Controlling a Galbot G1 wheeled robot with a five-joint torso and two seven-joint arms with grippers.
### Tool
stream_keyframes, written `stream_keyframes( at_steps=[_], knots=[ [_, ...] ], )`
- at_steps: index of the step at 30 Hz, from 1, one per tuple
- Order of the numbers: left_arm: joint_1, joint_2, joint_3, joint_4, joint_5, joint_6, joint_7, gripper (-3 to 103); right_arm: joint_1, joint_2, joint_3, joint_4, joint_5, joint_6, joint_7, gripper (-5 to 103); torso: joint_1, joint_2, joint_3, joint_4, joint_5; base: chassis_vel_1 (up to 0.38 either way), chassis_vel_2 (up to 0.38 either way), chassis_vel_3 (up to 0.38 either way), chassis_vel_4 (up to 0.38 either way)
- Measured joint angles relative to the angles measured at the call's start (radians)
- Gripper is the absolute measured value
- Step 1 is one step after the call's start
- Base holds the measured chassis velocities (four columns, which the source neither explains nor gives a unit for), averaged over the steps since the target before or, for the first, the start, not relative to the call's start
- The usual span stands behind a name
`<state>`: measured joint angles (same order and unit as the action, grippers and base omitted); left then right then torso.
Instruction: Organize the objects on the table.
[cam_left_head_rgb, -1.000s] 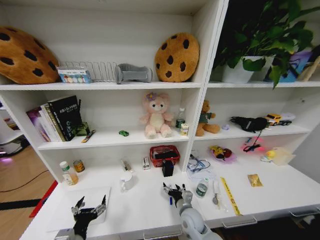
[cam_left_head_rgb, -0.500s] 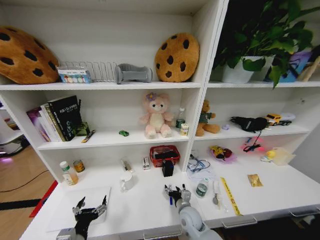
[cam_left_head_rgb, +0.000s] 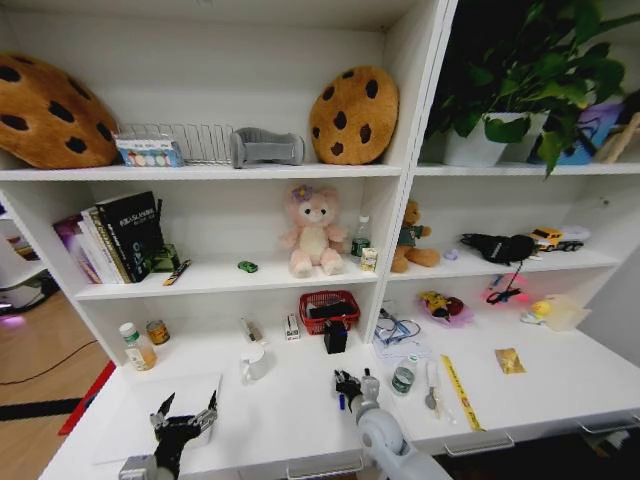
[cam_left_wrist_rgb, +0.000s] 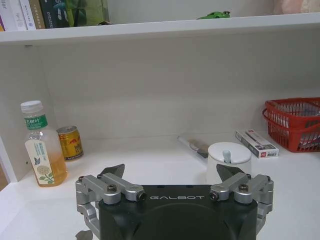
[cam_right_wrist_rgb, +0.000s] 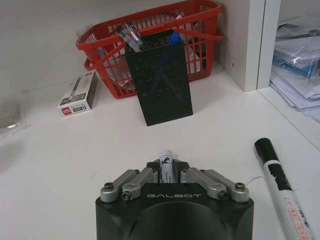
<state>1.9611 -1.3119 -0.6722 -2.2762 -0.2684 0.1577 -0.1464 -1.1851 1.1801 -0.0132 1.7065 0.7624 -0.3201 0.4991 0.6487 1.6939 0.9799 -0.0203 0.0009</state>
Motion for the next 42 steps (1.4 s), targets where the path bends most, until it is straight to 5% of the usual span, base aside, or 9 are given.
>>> stream_keyframes(
  at_steps=[5,7,17,27,42],
  knots=[
    [-0.001,-0.004,0.001,0.007,0.001,-0.004,-0.002,100,-0.003,-0.016,0.008,-0.006,-0.054,0.007,-0.024,13,0.000,0.000,0.000,0.0002,0.0002,0.000,0.000,0.000,0.000],
    [-0.004,-0.006,0.003,0.010,0.001,-0.006,-0.004,100,-0.013,-0.037,0.027,-0.009,-0.143,0.033,-0.077,13,0.000,0.000,0.000,-0.0001,0.0003,0.000,0.000,0.000,0.000],
    [-0.014,-0.005,0.009,0.017,0.000,-0.006,-0.007,100,-0.068,-0.140,0.103,0.094,-0.293,0.238,-0.301,13,0.000,0.000,0.000,-0.0002,0.0002,0.000,0.000,0.000,0.000],
    [-0.002,-0.008,0.009,-0.002,0.004,-0.006,-0.008,100,0.067,-0.118,0.142,-0.046,-0.390,0.518,-0.495,13,0.000,0.000,0.000,0.0000,0.0002,0.000,0.000,0.000,0.000],
    [0.009,-0.007,-0.016,-0.011,-0.006,-0.006,-0.019,100,0.284,-0.037,0.065,-0.283,-0.363,0.588,-0.604,13,0.000,0.000,0.000,0.0000,0.0000,0.000,0.000,0.000,0.000]
  ],
)
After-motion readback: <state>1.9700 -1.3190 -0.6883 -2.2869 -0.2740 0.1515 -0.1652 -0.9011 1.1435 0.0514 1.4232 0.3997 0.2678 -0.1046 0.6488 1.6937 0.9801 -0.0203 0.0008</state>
